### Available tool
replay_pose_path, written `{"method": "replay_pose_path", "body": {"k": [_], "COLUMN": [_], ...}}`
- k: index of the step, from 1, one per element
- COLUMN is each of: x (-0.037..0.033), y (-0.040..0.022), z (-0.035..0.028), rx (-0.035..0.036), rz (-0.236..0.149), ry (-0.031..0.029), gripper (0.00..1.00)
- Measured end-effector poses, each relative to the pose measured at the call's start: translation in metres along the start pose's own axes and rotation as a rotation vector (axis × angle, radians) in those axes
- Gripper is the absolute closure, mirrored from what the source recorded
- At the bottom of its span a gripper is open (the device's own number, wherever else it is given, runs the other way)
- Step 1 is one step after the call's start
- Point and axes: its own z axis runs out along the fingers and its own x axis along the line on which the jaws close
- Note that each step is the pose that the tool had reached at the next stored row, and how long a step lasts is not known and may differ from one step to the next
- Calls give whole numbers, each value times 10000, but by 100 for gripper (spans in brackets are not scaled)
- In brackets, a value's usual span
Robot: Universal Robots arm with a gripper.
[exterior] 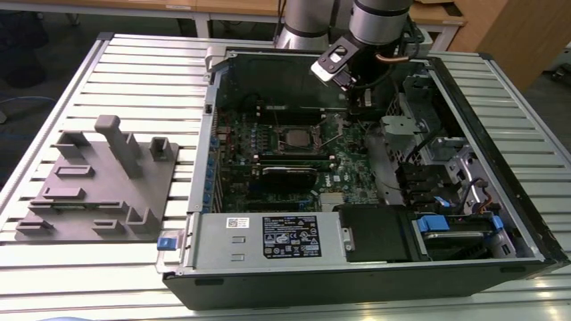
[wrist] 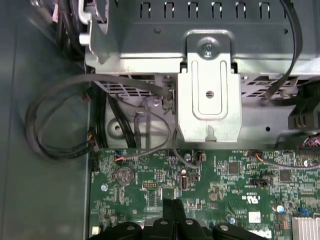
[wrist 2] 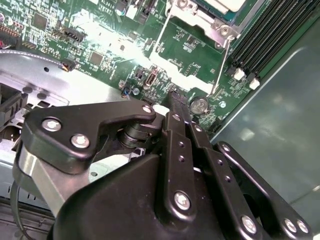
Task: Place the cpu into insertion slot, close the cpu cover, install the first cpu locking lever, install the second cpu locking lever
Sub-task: 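Close the cpu cover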
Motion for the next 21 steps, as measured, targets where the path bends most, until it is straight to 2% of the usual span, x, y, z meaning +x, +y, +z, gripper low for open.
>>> {"method": "replay_pose_path", "body": {"k": [6, 15, 21], "x": [1, 1, 0], "y": [10, 10, 7], "z": [63, 75, 109], "rx": [0, -2, 1], "rz": [1, 1, -2], "ry": [-28, -28, -70], "gripper": [89, 89, 89]}}
